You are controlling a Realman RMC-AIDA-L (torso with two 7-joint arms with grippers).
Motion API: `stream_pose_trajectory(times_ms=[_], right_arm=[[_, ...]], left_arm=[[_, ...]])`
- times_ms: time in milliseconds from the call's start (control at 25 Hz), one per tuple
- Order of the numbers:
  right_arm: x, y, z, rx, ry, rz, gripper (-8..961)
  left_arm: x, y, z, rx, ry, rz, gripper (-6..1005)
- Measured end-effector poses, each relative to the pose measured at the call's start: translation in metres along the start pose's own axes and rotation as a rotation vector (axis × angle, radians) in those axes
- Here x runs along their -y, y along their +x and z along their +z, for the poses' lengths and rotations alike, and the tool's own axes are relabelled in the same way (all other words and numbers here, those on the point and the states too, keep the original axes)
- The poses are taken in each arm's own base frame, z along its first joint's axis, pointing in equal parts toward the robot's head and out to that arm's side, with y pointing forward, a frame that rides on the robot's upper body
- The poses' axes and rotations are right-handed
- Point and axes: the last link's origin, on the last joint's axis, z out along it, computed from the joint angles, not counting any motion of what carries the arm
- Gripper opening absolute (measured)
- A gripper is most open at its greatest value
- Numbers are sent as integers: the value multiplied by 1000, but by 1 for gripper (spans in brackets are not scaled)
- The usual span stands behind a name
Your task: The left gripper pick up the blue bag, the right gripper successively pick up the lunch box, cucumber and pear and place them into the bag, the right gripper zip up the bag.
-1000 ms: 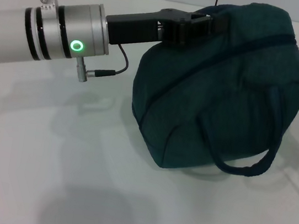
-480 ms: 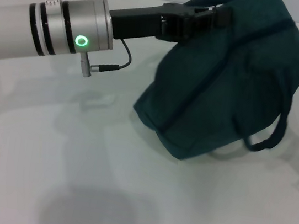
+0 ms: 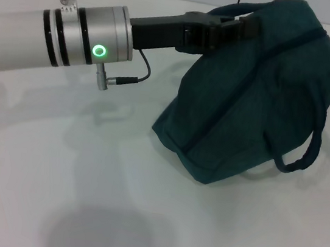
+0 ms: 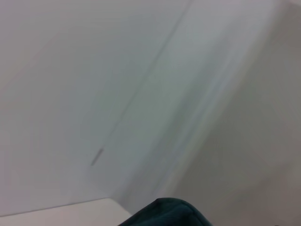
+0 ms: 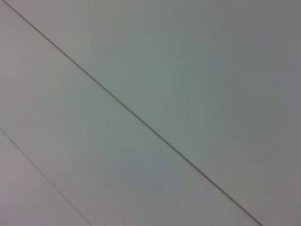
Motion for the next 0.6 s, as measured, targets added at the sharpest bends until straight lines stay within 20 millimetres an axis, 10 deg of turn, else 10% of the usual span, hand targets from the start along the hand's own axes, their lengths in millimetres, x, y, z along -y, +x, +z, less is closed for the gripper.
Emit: stream_pose_trajectory(times_ms=[600], right_arm=[[-1, -2, 4, 4, -13, -5, 706]], left_arm=[[17, -6, 7, -4, 119, 37, 176]])
